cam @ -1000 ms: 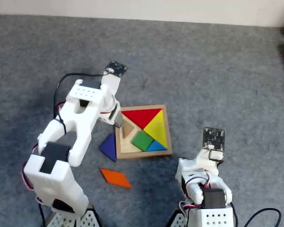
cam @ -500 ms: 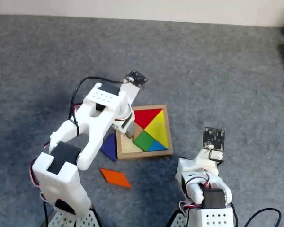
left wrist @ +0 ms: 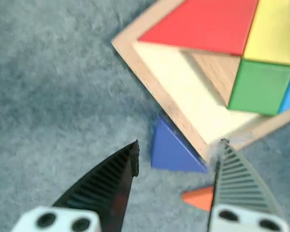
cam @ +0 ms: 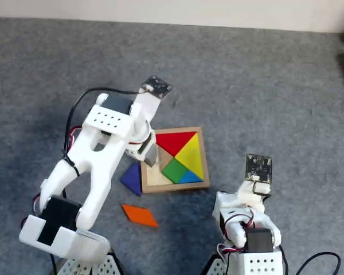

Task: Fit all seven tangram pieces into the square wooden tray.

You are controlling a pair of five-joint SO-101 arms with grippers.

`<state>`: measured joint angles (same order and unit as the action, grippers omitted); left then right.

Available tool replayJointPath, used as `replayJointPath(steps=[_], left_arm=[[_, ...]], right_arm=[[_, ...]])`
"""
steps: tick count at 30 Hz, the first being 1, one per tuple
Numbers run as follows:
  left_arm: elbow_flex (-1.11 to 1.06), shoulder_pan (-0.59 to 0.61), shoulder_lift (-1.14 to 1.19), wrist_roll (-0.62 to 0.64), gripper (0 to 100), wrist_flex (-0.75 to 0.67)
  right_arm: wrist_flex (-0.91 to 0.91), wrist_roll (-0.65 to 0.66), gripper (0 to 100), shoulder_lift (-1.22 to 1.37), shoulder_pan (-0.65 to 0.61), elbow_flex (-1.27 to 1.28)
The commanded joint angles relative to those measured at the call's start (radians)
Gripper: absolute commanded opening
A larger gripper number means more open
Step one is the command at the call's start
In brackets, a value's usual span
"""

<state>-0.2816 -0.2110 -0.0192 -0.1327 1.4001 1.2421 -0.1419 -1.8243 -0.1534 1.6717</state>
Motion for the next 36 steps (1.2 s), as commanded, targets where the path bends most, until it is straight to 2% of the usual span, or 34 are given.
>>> replayJointPath(steps=[1,13,22,28,32,36], left_arm=[[-0.027,0.008,-0.059,0.005,25,0.017],[-0.203,0.007,-0.114,-0.009,25,0.018],[-0.444,-0.042,-0.435,-0.262,26,0.018],[-0.584,-0.082,-0.484,-0.433,26,-0.034],[-0.661,-0.111,-0.484,-0.47,32,-0.126],[-0.704,-0.163,-0.483,-0.47,32,-0.219]], right_arm=[[0.008,-0.006,0.5,-0.013,0.013,0.116],[0.008,-0.006,0.5,-0.013,0.013,0.116],[0.008,-0.006,0.5,-0.013,0.013,0.116],[0.008,-0.006,0.5,-0.013,0.013,0.116],[0.008,-0.006,0.5,-0.013,0.013,0.116],[0.008,-0.006,0.5,-0.013,0.013,0.116]])
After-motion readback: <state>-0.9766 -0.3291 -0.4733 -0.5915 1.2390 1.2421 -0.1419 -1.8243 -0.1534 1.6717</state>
